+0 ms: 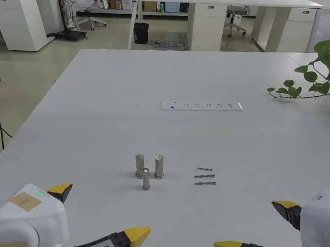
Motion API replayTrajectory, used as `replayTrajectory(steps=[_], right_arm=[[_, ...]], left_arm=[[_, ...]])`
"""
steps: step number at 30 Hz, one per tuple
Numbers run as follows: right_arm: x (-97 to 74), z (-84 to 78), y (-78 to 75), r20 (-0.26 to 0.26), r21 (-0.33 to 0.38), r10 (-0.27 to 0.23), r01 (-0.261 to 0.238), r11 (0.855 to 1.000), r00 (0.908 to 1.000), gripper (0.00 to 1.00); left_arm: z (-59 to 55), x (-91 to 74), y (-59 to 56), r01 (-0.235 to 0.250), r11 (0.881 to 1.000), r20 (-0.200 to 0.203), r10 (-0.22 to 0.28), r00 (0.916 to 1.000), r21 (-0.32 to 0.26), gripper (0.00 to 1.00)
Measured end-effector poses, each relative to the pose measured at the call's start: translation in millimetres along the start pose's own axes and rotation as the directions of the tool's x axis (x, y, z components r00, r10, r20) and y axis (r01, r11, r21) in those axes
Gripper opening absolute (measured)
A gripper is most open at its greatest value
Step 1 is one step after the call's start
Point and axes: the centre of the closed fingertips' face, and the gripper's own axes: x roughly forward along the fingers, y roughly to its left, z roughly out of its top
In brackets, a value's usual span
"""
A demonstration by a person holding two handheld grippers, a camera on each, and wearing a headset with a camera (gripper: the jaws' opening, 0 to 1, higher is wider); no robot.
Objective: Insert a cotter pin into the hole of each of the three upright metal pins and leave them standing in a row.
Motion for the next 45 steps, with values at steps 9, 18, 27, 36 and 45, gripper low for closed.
replayTrajectory(steps=[9,18,27,36,45], right_arm=[[1.0,0.8,2.2,0.004,0.009,0.010,-0.010,1.000,0.9999,0.86],[1.1,0.4,2.4,0.003,0.011,0.012,-0.012,1.000,0.9999,0.85],[1.2,1.5,2.8,-0.001,0.002,0.022,-0.022,1.000,0.9998,0.83],[1.4,3.5,2.2,0.000,-0.004,0.024,-0.024,1.000,0.9997,0.80],[4.9,1.2,3.0,-0.004,0.003,0.037,-0.037,0.999,0.9993,0.78]], left_arm=[[-0.1,-0.4,-0.5,0.000,1.000,-0.003,0.000,1.0000,-0.002,0.96],[-0.4,-0.9,-0.4,-0.001,1.000,-0.005,0.001,1.0000,-0.002,0.96],[-1.0,0.0,-2.0,0.006,1.000,-0.009,-0.006,0.9999,0.001,0.97],[-1.0,1.7,-2.9,0.010,1.000,-0.012,-0.010,0.9999,0.001,0.97],[-0.4,3.5,-0.9,0.004,1.000,-0.005,-0.004,1.0000,0.002,0.97]])
